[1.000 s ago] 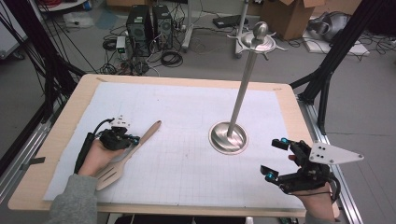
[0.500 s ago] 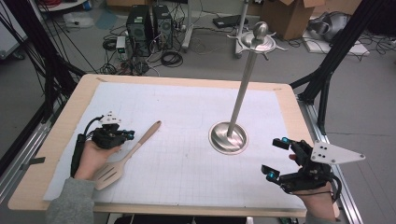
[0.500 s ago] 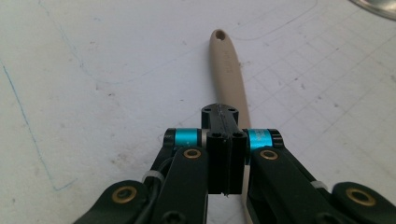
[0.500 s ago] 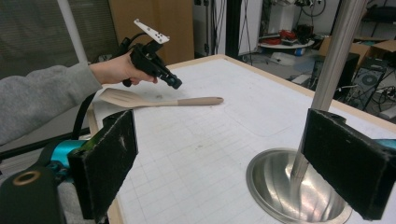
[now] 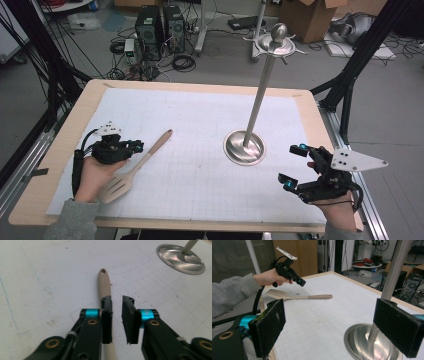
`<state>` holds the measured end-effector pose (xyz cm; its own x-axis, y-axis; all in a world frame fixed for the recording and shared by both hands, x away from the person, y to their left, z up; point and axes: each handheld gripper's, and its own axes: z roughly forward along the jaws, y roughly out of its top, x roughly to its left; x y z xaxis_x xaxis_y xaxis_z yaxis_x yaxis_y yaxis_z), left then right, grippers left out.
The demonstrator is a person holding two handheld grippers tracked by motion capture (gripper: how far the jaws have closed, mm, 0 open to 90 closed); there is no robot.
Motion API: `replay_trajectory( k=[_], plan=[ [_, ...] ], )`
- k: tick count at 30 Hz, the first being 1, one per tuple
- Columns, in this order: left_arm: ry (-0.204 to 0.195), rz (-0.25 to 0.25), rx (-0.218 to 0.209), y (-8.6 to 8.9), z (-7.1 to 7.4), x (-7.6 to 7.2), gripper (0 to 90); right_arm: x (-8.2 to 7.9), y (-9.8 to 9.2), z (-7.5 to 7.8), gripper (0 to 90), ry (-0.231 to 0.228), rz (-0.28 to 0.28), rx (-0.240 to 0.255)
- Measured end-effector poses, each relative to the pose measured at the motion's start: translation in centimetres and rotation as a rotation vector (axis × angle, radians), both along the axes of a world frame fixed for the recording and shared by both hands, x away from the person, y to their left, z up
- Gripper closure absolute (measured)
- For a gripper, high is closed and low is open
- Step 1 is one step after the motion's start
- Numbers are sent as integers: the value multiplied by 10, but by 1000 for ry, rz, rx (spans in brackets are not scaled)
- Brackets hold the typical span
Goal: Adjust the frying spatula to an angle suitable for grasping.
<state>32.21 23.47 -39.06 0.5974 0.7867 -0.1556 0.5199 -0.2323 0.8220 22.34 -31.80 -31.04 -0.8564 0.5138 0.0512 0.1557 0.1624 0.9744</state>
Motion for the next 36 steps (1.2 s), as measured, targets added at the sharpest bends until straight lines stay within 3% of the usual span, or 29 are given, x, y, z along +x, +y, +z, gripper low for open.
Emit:
replay_trajectory(
  k=[5, 13, 16, 19, 25, 31, 36],
  plan=[
    [-20, 26, 25, 0, 7, -8, 587, 3, 1, 1, 97, -10, 3, 7],
    [-67, 25, 46, 7, 15, -26, 349, 4, 1, 3, 97, -12, 6, 7],
    [-65, 40, 11, 8, 19, -27, 224, 5, 2, 3, 97, -10, 4, 4],
    [-39, 24, -22, 9, 20, -26, 133, 5, 4, 3, 97, -2, 3, -6],
    [-11, 1, -15, 8, 17, -26, 84, 7, 5, 3, 97, -12, 5, -5],
    [-19, -18, -26, 6, 17, -27, 87, 9, 8, 0, 97, 5, 9, -15],
    [-8, -25, -1, 2, 11, -25, 88, 7, 6, 1, 97, 3, 9, -14]
  ],
)
